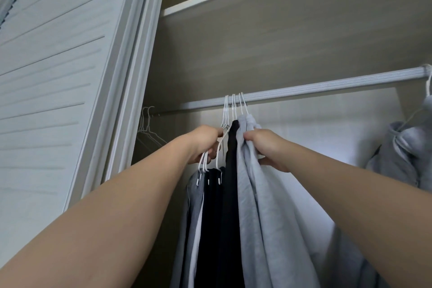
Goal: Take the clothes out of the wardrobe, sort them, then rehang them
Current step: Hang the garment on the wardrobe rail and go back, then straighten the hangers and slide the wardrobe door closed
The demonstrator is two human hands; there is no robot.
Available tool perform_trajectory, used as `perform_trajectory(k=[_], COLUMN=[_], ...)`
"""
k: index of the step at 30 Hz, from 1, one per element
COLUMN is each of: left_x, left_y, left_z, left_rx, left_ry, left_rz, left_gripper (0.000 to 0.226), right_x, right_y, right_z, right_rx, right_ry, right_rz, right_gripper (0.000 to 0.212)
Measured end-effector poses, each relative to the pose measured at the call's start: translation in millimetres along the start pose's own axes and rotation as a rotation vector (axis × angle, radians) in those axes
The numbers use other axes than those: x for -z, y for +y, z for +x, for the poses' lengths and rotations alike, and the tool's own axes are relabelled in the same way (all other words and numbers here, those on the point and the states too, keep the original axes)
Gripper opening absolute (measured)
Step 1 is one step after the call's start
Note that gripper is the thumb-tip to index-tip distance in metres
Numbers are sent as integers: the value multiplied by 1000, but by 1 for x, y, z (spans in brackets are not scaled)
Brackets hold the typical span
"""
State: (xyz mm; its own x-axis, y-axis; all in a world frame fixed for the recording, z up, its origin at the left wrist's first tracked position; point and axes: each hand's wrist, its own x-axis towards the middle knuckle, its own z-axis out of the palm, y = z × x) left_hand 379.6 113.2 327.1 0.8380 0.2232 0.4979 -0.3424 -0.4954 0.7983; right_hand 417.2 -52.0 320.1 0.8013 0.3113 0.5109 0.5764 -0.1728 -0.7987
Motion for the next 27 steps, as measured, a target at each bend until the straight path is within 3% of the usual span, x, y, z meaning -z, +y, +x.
perform_trajectory(k=[7,13,16,23,27], left_x=[-7,-4,-1,24,52], left_y=[15,21,21,20,9], left_z=[-35,-91,-125,-206,-236], left_rx=[-56,-159,-201,-624,-729], left_ry=[115,248,320,481,562], left_rz=[254,673,897,1168,1254], left_gripper=[58,44,39,34,33], right_x=[15,25,26,18,-2], right_y=[-11,-15,-12,-21,-36], right_z=[-48,-101,-123,-176,-201], right_rx=[62,197,292,642,766], right_ry=[11,-16,-26,78,98], right_rz=[-133,-247,-365,-785,-871], right_gripper=[36,34,44,50,53])
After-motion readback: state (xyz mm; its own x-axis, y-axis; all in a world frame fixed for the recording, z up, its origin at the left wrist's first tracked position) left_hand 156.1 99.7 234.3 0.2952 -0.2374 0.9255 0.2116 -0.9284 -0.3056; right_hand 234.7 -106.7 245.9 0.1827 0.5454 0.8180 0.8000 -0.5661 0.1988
